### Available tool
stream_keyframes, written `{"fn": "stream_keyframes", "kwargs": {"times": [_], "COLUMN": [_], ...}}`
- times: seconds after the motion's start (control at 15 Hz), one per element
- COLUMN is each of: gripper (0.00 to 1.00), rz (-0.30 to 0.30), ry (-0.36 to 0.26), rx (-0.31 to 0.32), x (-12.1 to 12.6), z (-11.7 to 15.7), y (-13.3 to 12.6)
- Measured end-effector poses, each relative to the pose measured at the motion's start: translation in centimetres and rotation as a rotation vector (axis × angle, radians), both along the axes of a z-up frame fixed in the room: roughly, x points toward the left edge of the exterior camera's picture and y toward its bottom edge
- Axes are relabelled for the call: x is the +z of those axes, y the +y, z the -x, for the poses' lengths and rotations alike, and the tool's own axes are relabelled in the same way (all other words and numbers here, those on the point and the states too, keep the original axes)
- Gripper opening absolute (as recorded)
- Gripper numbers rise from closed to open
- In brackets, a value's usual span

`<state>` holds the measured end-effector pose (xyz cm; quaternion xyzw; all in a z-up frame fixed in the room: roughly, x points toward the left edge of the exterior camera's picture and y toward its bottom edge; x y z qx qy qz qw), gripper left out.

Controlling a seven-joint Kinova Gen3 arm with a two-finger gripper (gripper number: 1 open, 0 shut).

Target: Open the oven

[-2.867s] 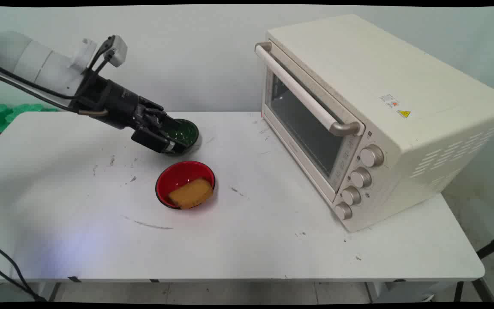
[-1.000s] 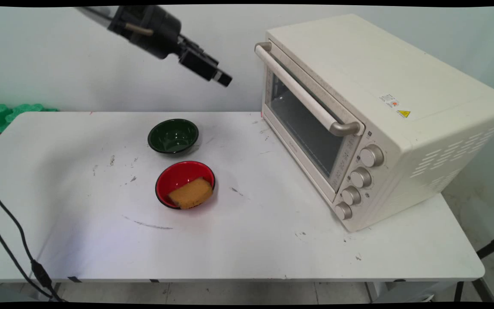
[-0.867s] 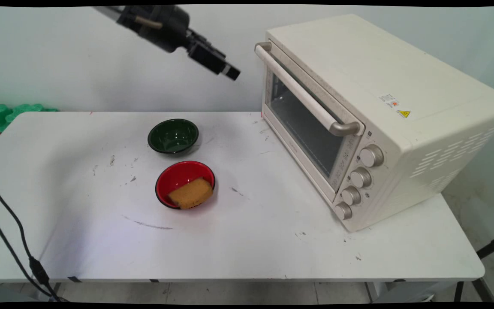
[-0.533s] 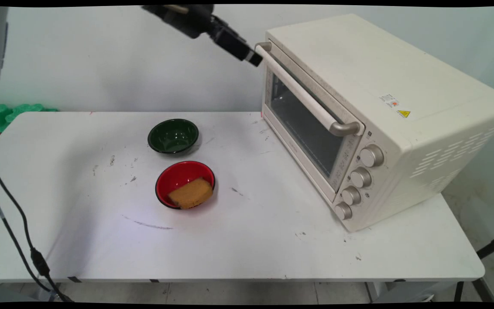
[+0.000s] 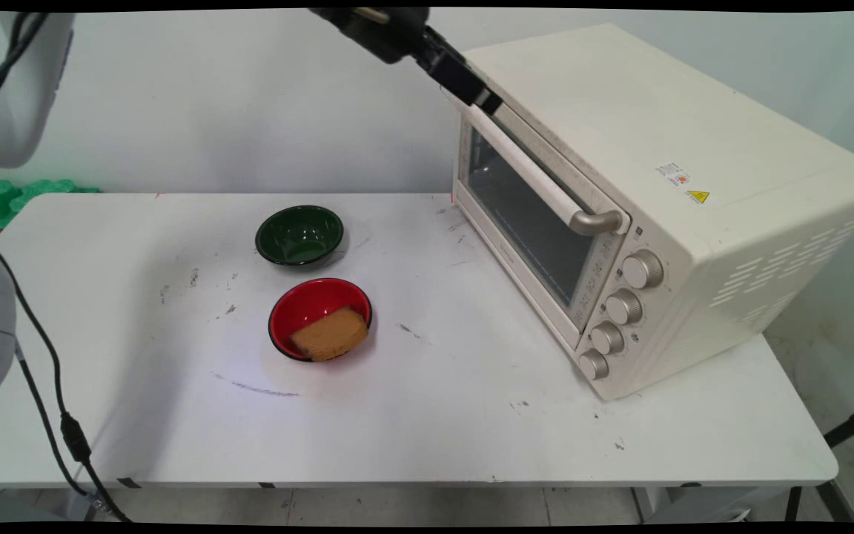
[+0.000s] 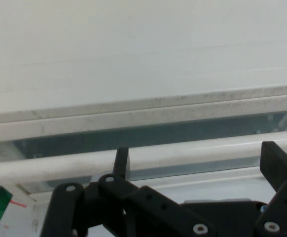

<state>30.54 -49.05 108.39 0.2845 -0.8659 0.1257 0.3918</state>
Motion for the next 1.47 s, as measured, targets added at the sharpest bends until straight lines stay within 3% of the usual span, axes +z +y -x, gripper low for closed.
{"fn": "stream_keyframes", "kwargs": {"times": [0.13,0.2,0.67,1.47], "gripper": [1.0,0.0,0.0,0.0], "rz": [-0.012,-0.017,-0.049,-0.072], "ry": [-0.012,-0.016,-0.038,-0.076], "rx": [-0.003,-0.002,0.007,0.01], "x": [-0.4,-0.5,-1.4,-2.8], "z": [1.1,1.5,3.7,5.1], "y": [-0.6,-0.9,-2.5,-3.8]}}
